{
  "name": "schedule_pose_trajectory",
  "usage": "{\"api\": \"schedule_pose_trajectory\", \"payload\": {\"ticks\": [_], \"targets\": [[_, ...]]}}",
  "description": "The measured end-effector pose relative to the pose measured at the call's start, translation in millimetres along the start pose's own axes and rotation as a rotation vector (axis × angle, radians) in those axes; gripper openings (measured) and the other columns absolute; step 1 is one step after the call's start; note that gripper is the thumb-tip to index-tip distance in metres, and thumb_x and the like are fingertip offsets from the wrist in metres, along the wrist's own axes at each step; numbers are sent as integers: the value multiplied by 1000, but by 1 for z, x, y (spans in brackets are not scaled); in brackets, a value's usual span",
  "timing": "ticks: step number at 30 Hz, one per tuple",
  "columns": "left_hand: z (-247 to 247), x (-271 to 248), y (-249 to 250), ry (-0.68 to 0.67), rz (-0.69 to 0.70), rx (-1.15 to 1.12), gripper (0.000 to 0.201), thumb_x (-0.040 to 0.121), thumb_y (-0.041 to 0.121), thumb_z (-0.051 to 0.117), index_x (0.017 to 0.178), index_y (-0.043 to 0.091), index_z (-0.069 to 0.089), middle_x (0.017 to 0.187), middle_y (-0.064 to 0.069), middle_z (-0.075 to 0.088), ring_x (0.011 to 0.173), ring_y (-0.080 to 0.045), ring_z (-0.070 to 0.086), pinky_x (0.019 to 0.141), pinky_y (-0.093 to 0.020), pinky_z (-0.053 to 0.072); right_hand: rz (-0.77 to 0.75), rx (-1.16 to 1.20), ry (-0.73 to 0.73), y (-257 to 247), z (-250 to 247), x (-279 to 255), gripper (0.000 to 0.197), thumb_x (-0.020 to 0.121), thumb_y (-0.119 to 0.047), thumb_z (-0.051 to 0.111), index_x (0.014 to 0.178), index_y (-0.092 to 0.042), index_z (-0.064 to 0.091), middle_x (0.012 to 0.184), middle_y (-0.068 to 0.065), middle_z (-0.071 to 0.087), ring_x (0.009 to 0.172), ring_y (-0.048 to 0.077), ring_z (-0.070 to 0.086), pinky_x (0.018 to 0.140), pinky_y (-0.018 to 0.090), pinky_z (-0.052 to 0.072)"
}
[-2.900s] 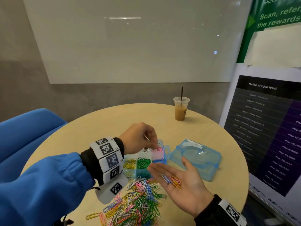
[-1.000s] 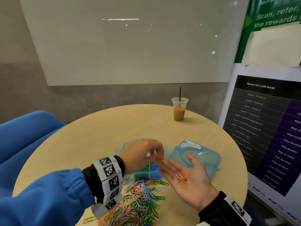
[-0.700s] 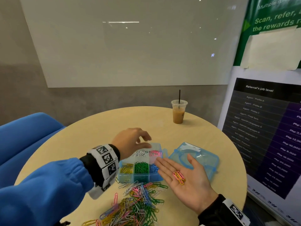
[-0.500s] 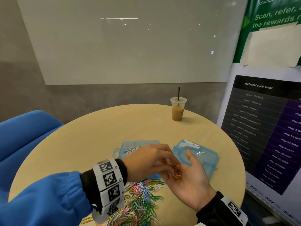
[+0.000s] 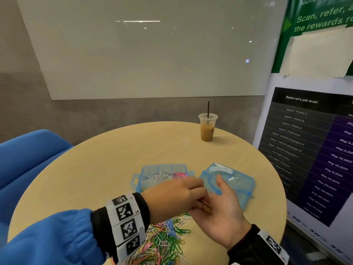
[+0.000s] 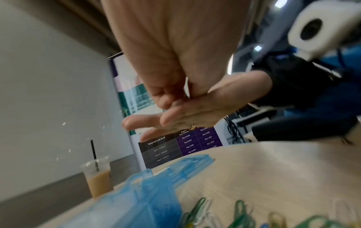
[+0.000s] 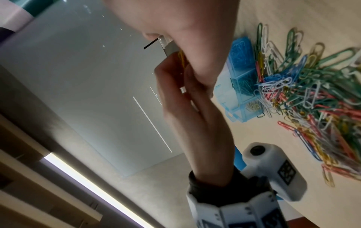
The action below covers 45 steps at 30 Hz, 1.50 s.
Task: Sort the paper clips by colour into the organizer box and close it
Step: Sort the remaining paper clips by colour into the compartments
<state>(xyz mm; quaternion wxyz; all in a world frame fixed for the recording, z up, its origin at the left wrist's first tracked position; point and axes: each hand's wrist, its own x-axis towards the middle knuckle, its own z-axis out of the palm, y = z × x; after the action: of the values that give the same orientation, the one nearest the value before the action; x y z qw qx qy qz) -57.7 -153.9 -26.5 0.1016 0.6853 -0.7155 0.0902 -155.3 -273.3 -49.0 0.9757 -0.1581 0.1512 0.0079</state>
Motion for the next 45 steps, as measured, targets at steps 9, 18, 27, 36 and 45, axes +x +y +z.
{"api": "schedule_pose_trajectory", "payload": {"ticks": [9, 18, 27, 36, 45], "targets": [[5, 4, 14, -149, -252, -12, 10, 99, 10, 32, 93, 11, 40, 94, -11, 51, 72, -23, 38, 64, -31, 28, -38, -91, 42, 7, 6, -1, 77, 98, -53, 36, 87, 16, 69, 68, 18, 59, 61, 30, 65, 61, 35, 57], [-7, -25, 1, 174, -771, -1348, 27, 106, 20, 28, 83, 13, 39, 56, 10, 32, 49, -6, 23, 46, -15, 22, -242, -600, 23, -4, 5, 4, 34, 70, -19, 68, 96, 2, 76, 86, 17, 67, 74, 21, 63, 62, 26, 56], [6, -46, 8, 182, -725, -1147, 29, 106, 16, 33, 79, 11, 41, 55, 13, 34, 50, -8, 25, 49, -19, 23, -523, -1141, 31, 20, 5, 7, 4, 81, -9, 74, 82, -8, 78, 67, 15, 68, 53, 16, 60, 53, 21, 49], [5, -66, 0, 241, -774, -1185, 22, 106, 17, 35, 91, 4, 45, 56, 11, 37, 49, -7, 29, 49, -18, 27, -447, -1208, -25, 20, 23, 18, 3, 80, -2, 73, 79, 1, 74, 70, 17, 70, 60, 18, 64, 61, 23, 53], [11, -67, -5, 397, -882, -1358, 26, 106, 25, 33, 90, 7, 42, 61, 6, 35, 49, -9, 27, 46, -19, 26, -651, -1449, -26, 32, 39, 33, 5, 81, -9, 75, 77, -13, 75, 69, 9, 72, 65, 18, 68, 63, 20, 52]]}}
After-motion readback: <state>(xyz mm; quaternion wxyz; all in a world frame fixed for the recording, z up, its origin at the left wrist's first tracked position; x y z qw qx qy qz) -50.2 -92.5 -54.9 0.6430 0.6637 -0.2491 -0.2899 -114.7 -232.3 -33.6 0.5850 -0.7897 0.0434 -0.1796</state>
